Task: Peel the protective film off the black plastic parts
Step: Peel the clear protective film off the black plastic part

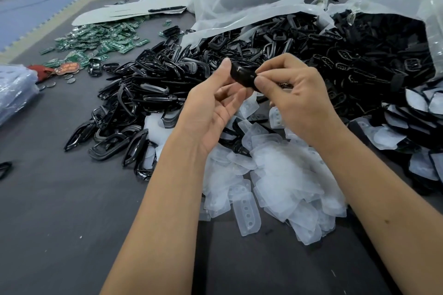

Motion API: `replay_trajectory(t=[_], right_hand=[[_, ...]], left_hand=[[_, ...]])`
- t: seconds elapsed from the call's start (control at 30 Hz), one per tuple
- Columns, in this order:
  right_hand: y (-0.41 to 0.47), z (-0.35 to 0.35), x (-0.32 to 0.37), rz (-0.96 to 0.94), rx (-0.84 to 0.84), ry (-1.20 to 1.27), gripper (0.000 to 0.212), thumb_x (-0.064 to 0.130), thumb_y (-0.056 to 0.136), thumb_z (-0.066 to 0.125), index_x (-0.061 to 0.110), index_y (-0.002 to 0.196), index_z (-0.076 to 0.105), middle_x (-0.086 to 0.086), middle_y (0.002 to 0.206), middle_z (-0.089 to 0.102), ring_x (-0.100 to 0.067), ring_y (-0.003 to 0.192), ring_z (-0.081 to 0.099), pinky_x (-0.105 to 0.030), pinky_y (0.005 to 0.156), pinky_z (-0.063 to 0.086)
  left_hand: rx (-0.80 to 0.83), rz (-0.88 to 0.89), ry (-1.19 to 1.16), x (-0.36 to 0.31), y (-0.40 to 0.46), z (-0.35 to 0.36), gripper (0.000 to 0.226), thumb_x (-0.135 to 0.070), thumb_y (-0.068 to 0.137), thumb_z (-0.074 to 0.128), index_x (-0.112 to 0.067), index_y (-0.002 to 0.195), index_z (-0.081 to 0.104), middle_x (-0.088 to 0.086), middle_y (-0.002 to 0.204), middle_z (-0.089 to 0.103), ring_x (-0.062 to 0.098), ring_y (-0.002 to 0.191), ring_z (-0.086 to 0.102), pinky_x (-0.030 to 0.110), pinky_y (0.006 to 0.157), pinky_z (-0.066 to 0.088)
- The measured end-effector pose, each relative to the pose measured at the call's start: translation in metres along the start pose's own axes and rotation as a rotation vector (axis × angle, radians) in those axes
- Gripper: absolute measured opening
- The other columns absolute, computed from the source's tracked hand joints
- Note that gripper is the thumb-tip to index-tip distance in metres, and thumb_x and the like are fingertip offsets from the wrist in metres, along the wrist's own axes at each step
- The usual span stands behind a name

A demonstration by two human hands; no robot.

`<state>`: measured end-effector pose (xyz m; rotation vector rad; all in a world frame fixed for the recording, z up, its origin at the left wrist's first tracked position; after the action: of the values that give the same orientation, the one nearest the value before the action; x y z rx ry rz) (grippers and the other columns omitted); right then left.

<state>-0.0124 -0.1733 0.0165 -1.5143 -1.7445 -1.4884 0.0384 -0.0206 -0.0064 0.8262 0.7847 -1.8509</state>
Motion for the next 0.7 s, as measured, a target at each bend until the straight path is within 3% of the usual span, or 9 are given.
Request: replay_trajectory(t=[0.07,0.17,0.23,0.4,0.57,0.7], right_hand=[[0.001,0.000,-0.005,0.201,-0.022,0.215,0.017,0.014,0.099,0.070,0.021,0.088,0.080,-0.006,0.106,0.068,-0.009,0.085,0.062,-0.023,0.065,0.052],[0.000,0.003,-0.011,0.454,0.054,0.471,0.019,0.015,0.099,0.068,0.015,0.086,0.083,-0.013,0.097,0.073,-0.022,0.084,0.061,-0.030,0.068,0.051],[-0.002,0.006,-0.013,0.545,0.098,0.610,0.019,0.012,0.099,0.065,0.009,0.090,0.080,-0.013,0.094,0.071,-0.021,0.078,0.059,-0.031,0.067,0.051],[-0.002,0.008,-0.016,0.527,0.110,0.685,0.021,0.001,0.100,0.060,0.009,0.106,0.079,-0.008,0.093,0.074,-0.014,0.076,0.064,-0.029,0.072,0.057],[-0.002,0.004,-0.017,0.455,0.104,0.645,0.026,-0.005,0.092,0.069,0.016,0.101,0.081,-0.008,0.096,0.078,-0.017,0.086,0.070,-0.030,0.082,0.060],[-0.001,0.000,-0.019,0.406,0.025,0.588,0.029,-0.005,0.087,0.074,0.017,0.105,0.080,-0.002,0.085,0.075,-0.019,0.086,0.070,-0.029,0.084,0.060]], left_hand=[[0.015,0.053,0.056,0.000,0.000,0.002,0.014,-0.016,0.099,0.068,-0.004,0.096,0.074,0.013,0.093,0.072,0.016,0.074,0.070,0.018,0.065,0.058],[-0.008,0.110,0.159,0.001,0.000,0.001,0.012,-0.009,0.097,0.069,-0.009,0.088,0.077,0.009,0.090,0.075,0.013,0.074,0.068,0.019,0.067,0.057],[-0.035,0.115,0.165,0.002,0.001,0.000,0.011,-0.008,0.096,0.069,-0.007,0.088,0.076,0.008,0.087,0.074,0.010,0.070,0.067,0.019,0.066,0.057],[-0.106,0.109,0.100,0.003,0.004,-0.004,0.013,-0.009,0.096,0.071,-0.007,0.083,0.075,0.008,0.078,0.073,0.011,0.065,0.066,0.019,0.063,0.057],[-0.101,0.103,0.089,0.004,0.004,-0.003,0.009,-0.010,0.096,0.070,-0.005,0.089,0.074,0.011,0.082,0.070,0.011,0.065,0.065,0.019,0.061,0.056],[-0.085,0.096,0.088,0.005,0.004,-0.001,0.008,-0.010,0.097,0.068,-0.005,0.094,0.074,0.012,0.089,0.072,0.013,0.071,0.068,0.020,0.064,0.057]])
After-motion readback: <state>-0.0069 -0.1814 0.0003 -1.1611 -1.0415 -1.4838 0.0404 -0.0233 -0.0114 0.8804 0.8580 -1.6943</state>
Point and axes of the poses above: each hand's wrist, its own y-axis towards the middle knuckle, its own z-axis out of the palm, x = y × z, the point moved 5 cm from there along y, towards the middle knuckle
